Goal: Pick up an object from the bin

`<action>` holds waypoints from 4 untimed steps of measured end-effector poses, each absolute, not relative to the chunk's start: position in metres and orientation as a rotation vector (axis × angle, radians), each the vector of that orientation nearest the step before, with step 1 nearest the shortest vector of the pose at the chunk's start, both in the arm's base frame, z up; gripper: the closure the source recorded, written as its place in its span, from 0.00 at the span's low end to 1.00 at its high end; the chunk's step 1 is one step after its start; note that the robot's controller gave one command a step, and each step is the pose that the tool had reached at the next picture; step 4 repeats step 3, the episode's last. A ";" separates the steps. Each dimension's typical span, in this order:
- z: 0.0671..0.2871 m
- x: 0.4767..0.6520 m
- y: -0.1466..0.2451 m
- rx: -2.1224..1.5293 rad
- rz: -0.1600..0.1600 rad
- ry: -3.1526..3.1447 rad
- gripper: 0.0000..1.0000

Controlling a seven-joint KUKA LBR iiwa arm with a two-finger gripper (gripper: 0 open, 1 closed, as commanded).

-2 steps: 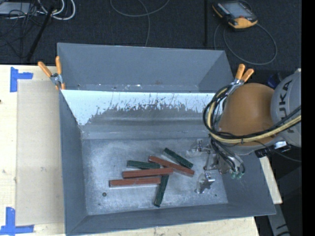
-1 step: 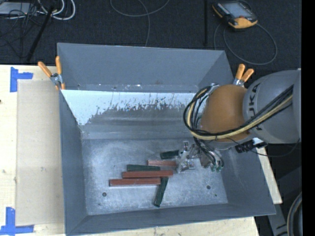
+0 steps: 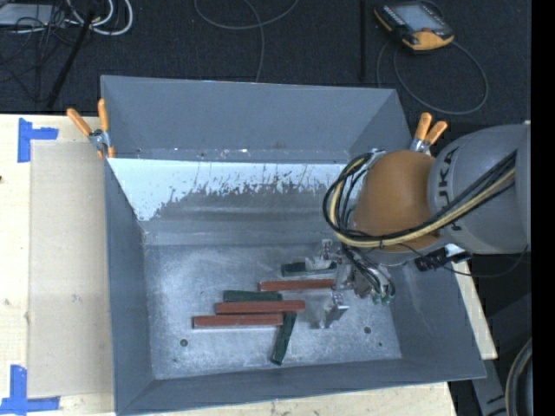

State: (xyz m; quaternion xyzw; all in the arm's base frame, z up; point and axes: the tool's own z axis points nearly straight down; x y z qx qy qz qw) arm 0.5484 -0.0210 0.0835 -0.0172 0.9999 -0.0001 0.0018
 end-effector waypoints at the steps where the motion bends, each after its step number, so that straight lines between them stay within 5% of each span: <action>1: 0.082 0.550 -0.021 -0.055 0.000 3.128 1.00; 2: 0.082 0.550 -0.021 -0.056 0.000 3.130 1.00; 3: 0.215 0.555 0.002 -0.236 0.000 3.132 1.00; 4: 0.215 0.555 0.002 -0.236 0.000 3.132 1.00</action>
Offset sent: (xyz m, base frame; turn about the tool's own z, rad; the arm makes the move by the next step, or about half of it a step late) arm 0.0000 0.0000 0.0000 0.0000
